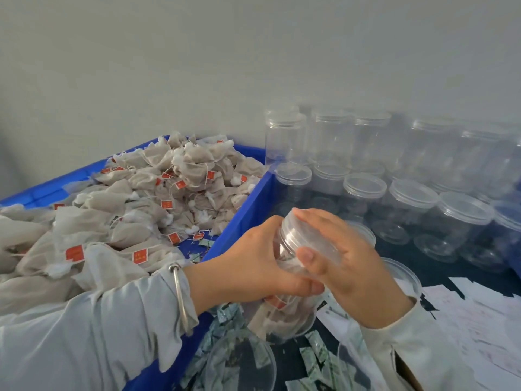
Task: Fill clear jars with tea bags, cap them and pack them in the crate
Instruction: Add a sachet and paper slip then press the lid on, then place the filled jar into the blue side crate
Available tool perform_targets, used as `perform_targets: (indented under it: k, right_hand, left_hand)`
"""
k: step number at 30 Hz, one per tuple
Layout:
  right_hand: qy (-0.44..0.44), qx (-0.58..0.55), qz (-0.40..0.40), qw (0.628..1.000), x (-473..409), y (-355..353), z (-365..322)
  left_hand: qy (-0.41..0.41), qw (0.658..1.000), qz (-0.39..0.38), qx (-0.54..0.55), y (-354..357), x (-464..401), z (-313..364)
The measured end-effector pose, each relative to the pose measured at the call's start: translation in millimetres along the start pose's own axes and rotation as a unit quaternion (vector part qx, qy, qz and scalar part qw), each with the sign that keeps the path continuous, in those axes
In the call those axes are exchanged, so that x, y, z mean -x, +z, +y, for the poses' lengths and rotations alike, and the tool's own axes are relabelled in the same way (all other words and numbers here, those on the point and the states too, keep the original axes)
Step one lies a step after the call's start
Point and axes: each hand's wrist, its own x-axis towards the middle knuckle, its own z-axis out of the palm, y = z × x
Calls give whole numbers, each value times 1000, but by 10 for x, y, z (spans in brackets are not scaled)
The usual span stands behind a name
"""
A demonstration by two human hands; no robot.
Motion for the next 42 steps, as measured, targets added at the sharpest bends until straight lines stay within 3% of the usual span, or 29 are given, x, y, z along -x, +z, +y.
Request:
perform_targets:
  k: [13,15,19,23,25,28,30,33,35,39,40,42]
  right_hand:
    - [-10,-81,-116,990,42,-144,108]
    - [15,-61,-67,996,49,-82,92]
    - [75,95,81,989,53,243,32]
    - [122,45,115,985,49,368,-37]
    - [136,-28,77,987,52,274,-22]
    - [120,-112,-24,986,62,-17,-13]
    - [81,-118,-65,988,101,-212,38]
    - [21,-65,-93,993,139,-328,61]
    - [8,-73,-82,994,141,-303,64]
    - [18,-71,-3,997,113,-157,75]
    - [9,-65,12,998,106,-133,79]
    - [-17,-76,-1,997,100,-129,69]
  left_hand:
    - [10,998,-59,38,34,-15,27]
    - [6,999,-29,14,47,-29,11]
    - [12,985,62,-158,70,-64,-30]
    - [60,962,76,-255,78,-55,-59]
    - [51,968,90,-228,70,-42,-65]
    - [19,992,78,-99,8,-26,-18]
    - [34,999,12,13,-19,-28,19]
    - [94,983,-103,122,19,0,116]
    - [109,979,-117,129,39,14,145]
    - [77,997,-5,11,23,32,81]
    - [71,997,-14,6,-2,15,61]
    - [75,989,-110,56,-66,-33,32]
